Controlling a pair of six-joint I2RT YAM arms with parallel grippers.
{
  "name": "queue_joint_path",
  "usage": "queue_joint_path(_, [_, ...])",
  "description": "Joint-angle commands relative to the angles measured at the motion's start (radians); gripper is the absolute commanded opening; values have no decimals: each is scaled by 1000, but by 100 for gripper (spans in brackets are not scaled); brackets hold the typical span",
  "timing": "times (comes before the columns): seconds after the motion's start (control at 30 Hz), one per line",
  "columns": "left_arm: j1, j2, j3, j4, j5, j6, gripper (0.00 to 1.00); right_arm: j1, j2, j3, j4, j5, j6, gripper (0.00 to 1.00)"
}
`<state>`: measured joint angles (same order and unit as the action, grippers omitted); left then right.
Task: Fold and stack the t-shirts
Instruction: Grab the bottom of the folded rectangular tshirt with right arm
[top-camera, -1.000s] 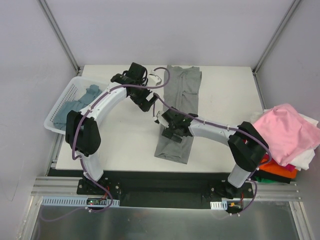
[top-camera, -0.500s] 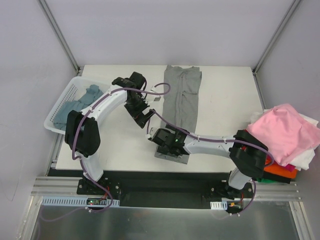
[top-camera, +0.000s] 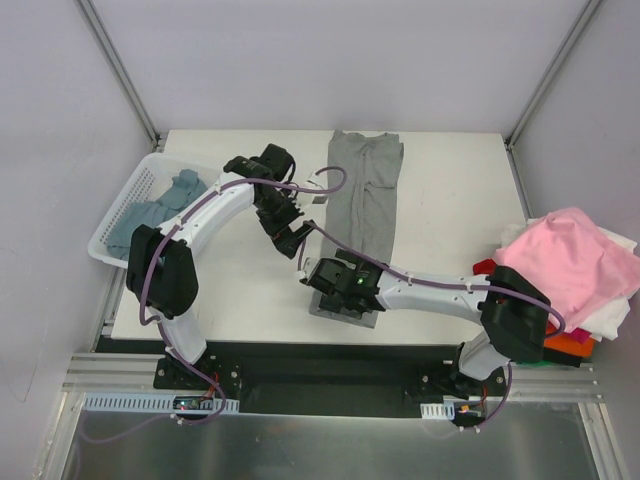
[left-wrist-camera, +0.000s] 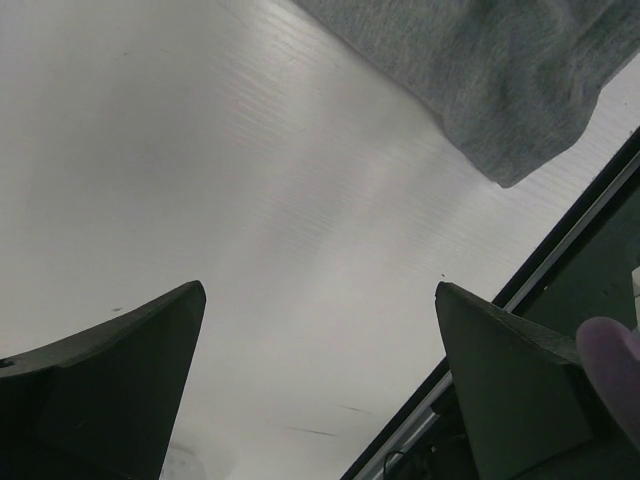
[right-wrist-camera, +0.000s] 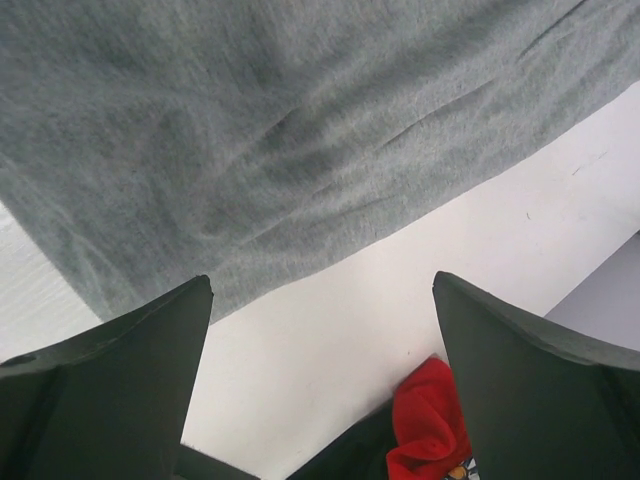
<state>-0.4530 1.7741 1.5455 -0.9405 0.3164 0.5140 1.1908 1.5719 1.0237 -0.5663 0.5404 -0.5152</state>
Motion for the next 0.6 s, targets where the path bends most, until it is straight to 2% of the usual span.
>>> queue_joint_path(0.0, [154,91,33,634,-416,-151,99,268,-188,88,-138,-304,-250,96])
queue_joint_path(0.27, [175,97,4,655,-442,-132,99,427,-164,30,-78,-301,-263,97])
queue_joint_path(0.47, [181,87,-13,686,-456,-123,100,451,-128,-28,5,-344,-279,99])
queue_joint_path(0.57, [195,90,-18,703,-464,-117,99,448,-90,-65,84,-304,-304,99])
